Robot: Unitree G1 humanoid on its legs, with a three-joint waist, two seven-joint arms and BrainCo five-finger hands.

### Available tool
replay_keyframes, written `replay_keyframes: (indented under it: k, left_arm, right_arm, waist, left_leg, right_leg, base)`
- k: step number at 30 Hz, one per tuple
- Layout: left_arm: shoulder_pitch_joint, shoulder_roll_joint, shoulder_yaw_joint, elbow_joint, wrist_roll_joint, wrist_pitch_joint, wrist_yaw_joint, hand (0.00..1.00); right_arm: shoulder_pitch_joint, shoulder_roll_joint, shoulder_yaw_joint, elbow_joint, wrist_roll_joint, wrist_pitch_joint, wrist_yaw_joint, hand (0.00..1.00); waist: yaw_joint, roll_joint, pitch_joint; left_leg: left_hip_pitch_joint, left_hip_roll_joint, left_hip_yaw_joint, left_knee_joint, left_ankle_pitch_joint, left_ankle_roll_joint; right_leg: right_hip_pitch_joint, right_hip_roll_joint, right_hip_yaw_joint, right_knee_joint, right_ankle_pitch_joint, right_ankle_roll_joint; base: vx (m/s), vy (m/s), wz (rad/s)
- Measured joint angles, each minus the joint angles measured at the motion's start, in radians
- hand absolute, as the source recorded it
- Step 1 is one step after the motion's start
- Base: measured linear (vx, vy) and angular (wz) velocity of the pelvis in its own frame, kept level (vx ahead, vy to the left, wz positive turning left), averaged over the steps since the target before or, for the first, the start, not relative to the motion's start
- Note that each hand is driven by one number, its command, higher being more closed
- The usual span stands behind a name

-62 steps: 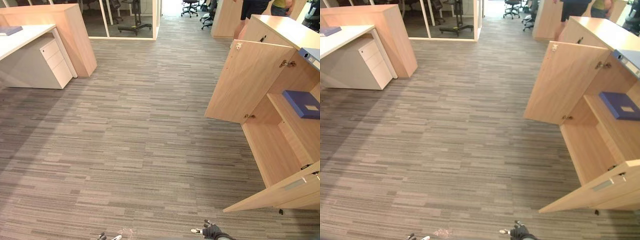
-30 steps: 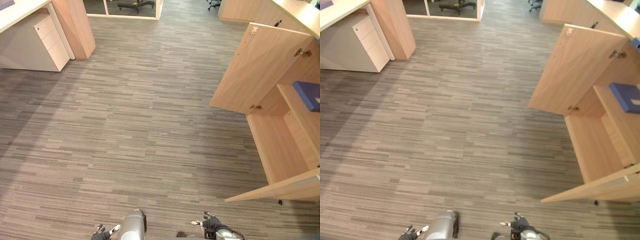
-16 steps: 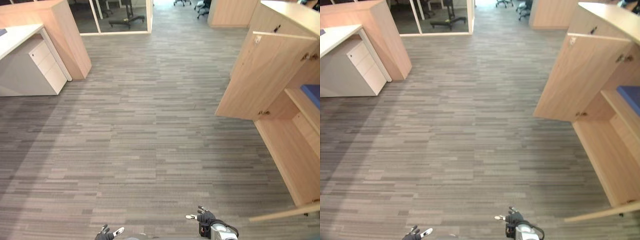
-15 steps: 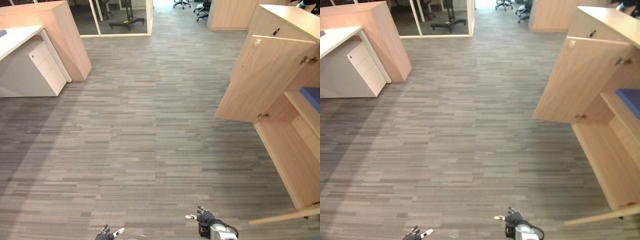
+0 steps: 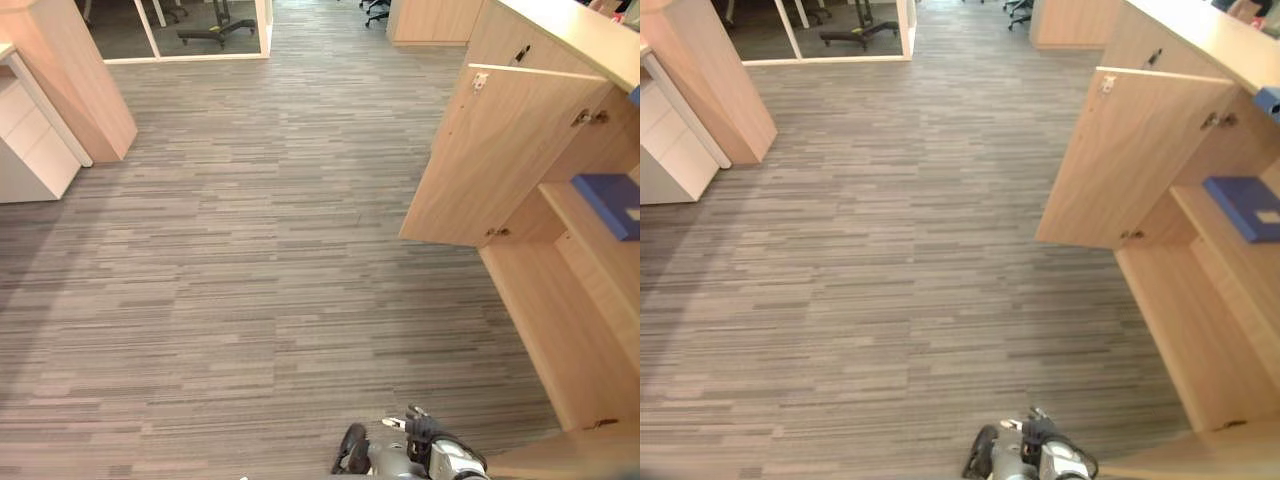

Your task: Walk over to the cabinet, pick up the folder, carry it to the office cabinet, place the folder inside the office cabinet, then close the office cabinet door

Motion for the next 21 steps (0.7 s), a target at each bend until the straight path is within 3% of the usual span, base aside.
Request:
replay_keyframes:
  k: [3,4,6,8,12,15,16,17,19,21]
  left_arm:
    - [-0.006,-0.007,-0.008,-0.02,0.011,0.004,0.003,0.0]
    - [-0.007,-0.005,-0.02,-0.044,0.037,0.004,0.008,0.0]
    - [-0.002,-0.003,-0.048,-0.091,0.053,-0.003,0.017,0.0]
    - [0.0,-0.002,-0.073,-0.122,0.065,-0.01,0.026,0.0]
    - [0.003,0.004,-0.095,-0.146,0.105,-0.028,0.037,0.0]
    - [0.01,-0.003,-0.071,-0.148,-0.015,-0.028,0.041,0.0]
    - [0.015,-0.018,-0.051,-0.147,-0.07,-0.028,0.049,0.0]
    - [0.02,-0.032,-0.026,-0.146,-0.101,-0.029,0.05,0.0]
    - [0.013,-0.027,0.013,-0.148,-0.122,-0.031,0.052,0.0]
    - [0.014,-0.037,0.057,-0.134,-0.125,-0.035,0.051,0.0]
  right_arm:
    - [0.024,-0.026,0.007,0.013,0.008,0.009,-0.001,0.0]
    - [0.019,-0.027,0.017,0.015,0.011,0.009,-0.001,0.0]
    - [0.011,-0.034,0.022,0.044,0.017,0.01,-0.001,0.0]
    - [0.004,-0.042,0.05,0.063,0.02,0.011,-0.003,0.0]
    - [0.002,-0.039,0.058,0.061,0.035,0.009,-0.009,0.0]
    - [0.016,-0.03,0.057,0.056,0.037,0.008,-0.012,0.0]
    - [0.023,-0.022,0.051,0.047,0.039,0.006,-0.015,0.0]
    - [0.029,-0.015,0.041,0.036,0.04,0.001,-0.017,0.0]
    - [0.02,0.02,0.038,0.026,0.043,0.001,-0.018,0.0]
    - [0.026,0.071,-0.009,0.003,0.05,-0.002,-0.016,0.0]
  waist:
    - [0.001,0.024,-0.002]
    - [0.004,0.026,0.011]
    - [0.026,0.019,0.024]
    - [0.047,0.015,0.026]
    - [0.058,0.005,0.031]
    - [0.064,-0.016,0.035]
    - [0.072,-0.016,0.032]
    - [0.077,-0.005,0.021]
    - [0.091,-0.049,0.023]
    - [0.103,-0.057,0.005]
  left_leg:
    - [-0.172,0.073,-0.032,0.451,0.019,-0.012]
    - [-0.228,0.08,-0.025,0.585,0.007,0.006]
    - [-0.307,0.058,-0.014,0.651,-0.016,0.034]
    - [-0.388,0.024,-0.024,0.595,-0.044,0.051]
    - [-0.473,-0.075,-0.18,0.188,-0.017,0.027]
    - [-0.466,-0.15,-0.316,-0.125,0.161,0.002]
    - [-0.452,-0.159,-0.325,-0.162,0.253,-0.028]
    - [-0.446,-0.163,-0.315,-0.156,0.386,-0.003]
    - [-0.46,-0.182,-0.256,-0.093,0.337,0.032]
    - [-0.441,-0.183,-0.172,-0.021,0.239,0.074]
  right_leg:
    - [0.097,0.098,0.036,-0.097,0.004,0.0]
    - [0.14,0.125,0.061,-0.124,-0.001,-0.008]
    - [0.192,0.147,0.117,-0.156,0.002,-0.004]
    - [0.226,0.153,0.182,-0.177,0.001,-0.002]
    - [0.288,0.115,0.294,-0.205,-0.024,0.011]
    - [0.328,0.039,0.357,-0.216,-0.047,0.077]
    - [0.339,0.016,0.375,-0.214,-0.052,0.09]
    - [0.346,0.002,0.393,-0.212,-0.063,0.107]
    - [0.338,-0.039,0.42,-0.203,-0.055,0.136]
    - [0.33,-0.075,0.46,-0.16,-0.04,0.157]
  base:
    - [0.28,-0.162,-0.34]
    - [0.31,-0.086,-0.54]
    - [0.28,-0.024,-0.76]
    - [0.22,0.058,-1.01]
    - [0.22,0.162,-0.83]
    - [0.39,0.23,-0.51]
    - [0.49,0.288,-0.57]
    - [0.51,0.311,-0.55]
    - [0.46,0.312,-0.69]
    - [0.38,0.306,-0.99]
